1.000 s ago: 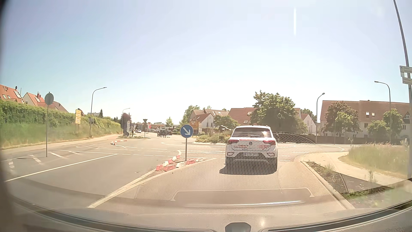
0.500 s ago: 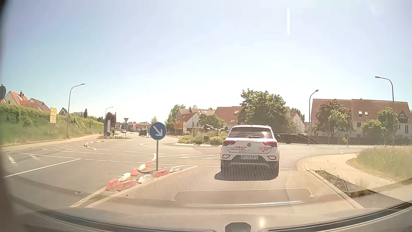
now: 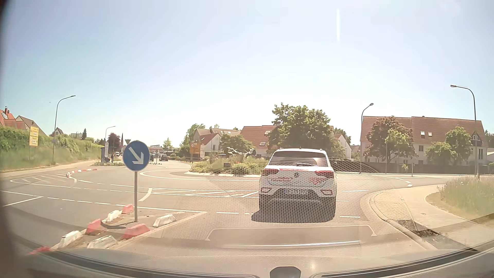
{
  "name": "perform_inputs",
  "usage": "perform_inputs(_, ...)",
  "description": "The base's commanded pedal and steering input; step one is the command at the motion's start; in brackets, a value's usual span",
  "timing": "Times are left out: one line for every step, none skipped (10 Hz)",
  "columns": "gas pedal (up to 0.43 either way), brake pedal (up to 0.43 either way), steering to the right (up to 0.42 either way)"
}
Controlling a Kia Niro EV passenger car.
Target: Follow the waypoints while adhering to traffic rules and regulations
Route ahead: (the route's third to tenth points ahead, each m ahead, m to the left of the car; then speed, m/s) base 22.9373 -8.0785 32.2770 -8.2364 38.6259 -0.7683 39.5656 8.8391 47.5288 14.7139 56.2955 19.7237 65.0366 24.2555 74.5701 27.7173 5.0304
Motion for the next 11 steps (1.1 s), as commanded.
perform_inputs(0.000,0.183,0.099)
perform_inputs(0.000,0.183,0.099)
perform_inputs(0.000,0.183,0.102)
perform_inputs(0.000,0.183,0.102)
perform_inputs(0.000,0.183,0.103)
perform_inputs(0.000,0.177,0.104)
perform_inputs(0.000,0.152,0.105)
perform_inputs(0.000,0.073,0.106)
perform_inputs(0.000,0.030,0.108)
perform_inputs(0.000,0.030,0.110)
perform_inputs(0.000,0.030,0.114)
